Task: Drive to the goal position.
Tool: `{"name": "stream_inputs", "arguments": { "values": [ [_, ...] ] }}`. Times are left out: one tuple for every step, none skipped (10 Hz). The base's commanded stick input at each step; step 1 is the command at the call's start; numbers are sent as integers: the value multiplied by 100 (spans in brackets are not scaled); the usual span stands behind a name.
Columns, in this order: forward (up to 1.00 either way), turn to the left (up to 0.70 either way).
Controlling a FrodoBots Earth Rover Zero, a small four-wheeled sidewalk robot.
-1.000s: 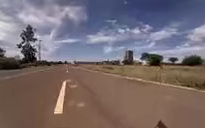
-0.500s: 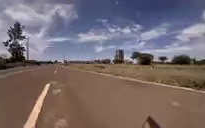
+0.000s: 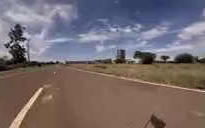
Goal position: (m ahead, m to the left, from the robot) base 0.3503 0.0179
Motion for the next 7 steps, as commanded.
{"name": "stream_inputs", "arguments": {
  "values": [
    [100,3],
    [100,4],
    [100,2],
    [100,1],
    [100,0],
    [100,0],
    [100,0]
  ]
}}
